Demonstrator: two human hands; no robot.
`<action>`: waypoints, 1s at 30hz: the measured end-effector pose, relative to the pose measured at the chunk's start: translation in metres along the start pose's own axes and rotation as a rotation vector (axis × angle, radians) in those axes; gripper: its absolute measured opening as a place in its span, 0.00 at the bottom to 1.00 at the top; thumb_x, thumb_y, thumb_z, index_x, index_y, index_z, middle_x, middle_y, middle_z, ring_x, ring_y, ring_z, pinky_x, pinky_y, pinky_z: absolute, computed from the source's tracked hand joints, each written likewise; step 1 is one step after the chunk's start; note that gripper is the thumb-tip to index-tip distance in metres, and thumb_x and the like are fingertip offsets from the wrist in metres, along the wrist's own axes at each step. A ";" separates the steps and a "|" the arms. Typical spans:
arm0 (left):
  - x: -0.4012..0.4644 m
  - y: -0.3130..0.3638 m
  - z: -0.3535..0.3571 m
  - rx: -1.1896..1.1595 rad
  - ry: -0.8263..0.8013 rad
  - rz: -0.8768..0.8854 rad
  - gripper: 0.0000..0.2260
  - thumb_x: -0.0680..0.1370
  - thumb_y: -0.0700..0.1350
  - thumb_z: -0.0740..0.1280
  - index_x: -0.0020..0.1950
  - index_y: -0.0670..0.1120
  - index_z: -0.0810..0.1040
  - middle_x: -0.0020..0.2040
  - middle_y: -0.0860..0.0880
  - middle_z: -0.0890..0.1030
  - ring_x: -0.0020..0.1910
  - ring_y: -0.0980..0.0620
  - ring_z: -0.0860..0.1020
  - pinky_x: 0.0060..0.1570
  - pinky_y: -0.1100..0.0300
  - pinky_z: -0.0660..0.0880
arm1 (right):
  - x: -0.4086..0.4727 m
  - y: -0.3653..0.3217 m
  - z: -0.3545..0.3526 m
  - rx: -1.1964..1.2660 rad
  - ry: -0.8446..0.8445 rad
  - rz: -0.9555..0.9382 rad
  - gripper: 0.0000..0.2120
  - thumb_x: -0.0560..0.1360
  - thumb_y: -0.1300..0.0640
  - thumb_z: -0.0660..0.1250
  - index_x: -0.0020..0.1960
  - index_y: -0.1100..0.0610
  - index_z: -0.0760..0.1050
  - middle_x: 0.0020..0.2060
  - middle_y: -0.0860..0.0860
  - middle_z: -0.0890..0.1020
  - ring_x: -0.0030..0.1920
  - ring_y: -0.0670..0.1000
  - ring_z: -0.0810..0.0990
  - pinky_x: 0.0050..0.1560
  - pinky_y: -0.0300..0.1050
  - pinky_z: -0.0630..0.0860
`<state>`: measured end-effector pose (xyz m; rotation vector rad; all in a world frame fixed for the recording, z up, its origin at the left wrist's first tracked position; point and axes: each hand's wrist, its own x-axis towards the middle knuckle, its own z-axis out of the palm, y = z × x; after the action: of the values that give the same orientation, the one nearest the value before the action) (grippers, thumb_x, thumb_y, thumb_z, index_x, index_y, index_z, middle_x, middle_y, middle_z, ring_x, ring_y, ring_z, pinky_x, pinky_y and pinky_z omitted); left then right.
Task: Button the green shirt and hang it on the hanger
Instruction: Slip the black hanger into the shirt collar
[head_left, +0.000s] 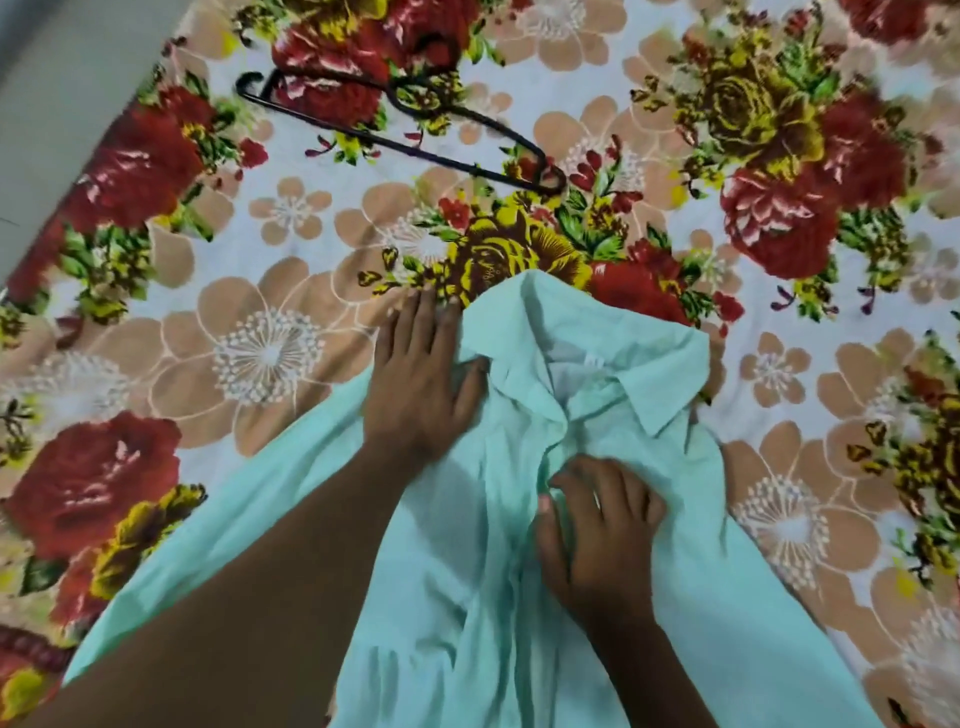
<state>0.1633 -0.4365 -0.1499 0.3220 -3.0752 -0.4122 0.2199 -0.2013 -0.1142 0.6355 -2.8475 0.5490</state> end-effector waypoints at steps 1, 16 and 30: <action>0.004 -0.001 0.000 -0.010 0.012 -0.002 0.32 0.83 0.60 0.56 0.83 0.44 0.59 0.84 0.40 0.56 0.84 0.42 0.52 0.81 0.42 0.50 | 0.026 -0.005 0.001 0.018 0.030 -0.001 0.09 0.78 0.53 0.65 0.49 0.56 0.82 0.52 0.54 0.82 0.53 0.59 0.78 0.53 0.55 0.66; 0.011 -0.004 0.006 -0.068 0.089 -0.013 0.33 0.79 0.54 0.64 0.82 0.42 0.63 0.83 0.40 0.60 0.84 0.41 0.55 0.78 0.37 0.58 | 0.288 -0.018 0.108 -0.038 -0.031 -0.072 0.20 0.79 0.45 0.64 0.66 0.54 0.77 0.69 0.57 0.76 0.70 0.60 0.72 0.67 0.59 0.68; 0.012 -0.005 0.008 -0.083 0.072 0.001 0.34 0.78 0.55 0.62 0.82 0.42 0.63 0.83 0.40 0.59 0.83 0.41 0.56 0.78 0.36 0.58 | 0.379 -0.021 0.115 -0.053 -0.291 -0.051 0.44 0.70 0.27 0.70 0.72 0.58 0.69 0.64 0.57 0.72 0.60 0.60 0.76 0.58 0.53 0.75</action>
<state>0.1522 -0.4414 -0.1586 0.3254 -2.9779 -0.5139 -0.1197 -0.4065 -0.1202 0.8380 -3.0905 0.3996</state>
